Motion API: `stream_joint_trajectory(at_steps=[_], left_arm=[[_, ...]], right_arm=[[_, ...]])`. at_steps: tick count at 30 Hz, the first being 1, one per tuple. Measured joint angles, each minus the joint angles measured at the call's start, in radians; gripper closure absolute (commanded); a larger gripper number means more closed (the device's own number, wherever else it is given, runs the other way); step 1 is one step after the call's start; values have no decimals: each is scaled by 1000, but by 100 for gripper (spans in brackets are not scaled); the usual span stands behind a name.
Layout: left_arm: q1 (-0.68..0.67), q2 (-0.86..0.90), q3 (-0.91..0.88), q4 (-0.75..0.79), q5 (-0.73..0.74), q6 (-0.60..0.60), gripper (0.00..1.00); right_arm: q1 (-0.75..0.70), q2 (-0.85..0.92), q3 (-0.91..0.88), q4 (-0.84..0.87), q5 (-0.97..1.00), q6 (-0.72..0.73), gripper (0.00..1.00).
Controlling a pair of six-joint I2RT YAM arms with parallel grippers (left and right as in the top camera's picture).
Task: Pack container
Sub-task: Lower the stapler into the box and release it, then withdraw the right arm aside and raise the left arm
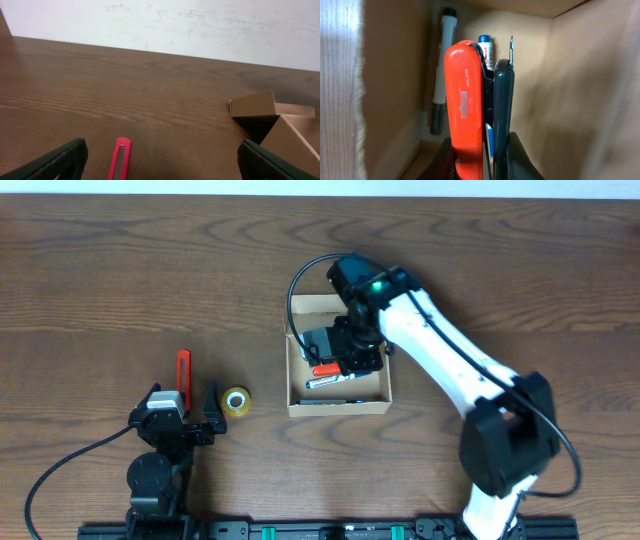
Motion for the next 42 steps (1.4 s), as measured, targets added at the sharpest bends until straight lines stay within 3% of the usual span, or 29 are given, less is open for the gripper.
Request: stream_joint_trajectory(at_steps=[12,20,23,32,35,37,42], left_arm=[[0,0,0,0,0,0,5],[0,0,0,0,0,0,5],[0,0,0,0,0,0,5],[0,0,4,-12,0,-57,5],[0,5,42,-89,3,-90,5],[0,23,126,-260,-2,-105,5],[0,187,458,-537,-29,-119,5]], right_arm=[[0,157,0,38,0,-3,99],[0,163,0,50,2,6,65],[0,163,1,50,-1,9,57],[0,113,19,35,0,50,55],[-3,28,44,33,0,81,51],[-13,-56,65,32,0,127,34],[-90,-270,109,54,-1,262,7]])
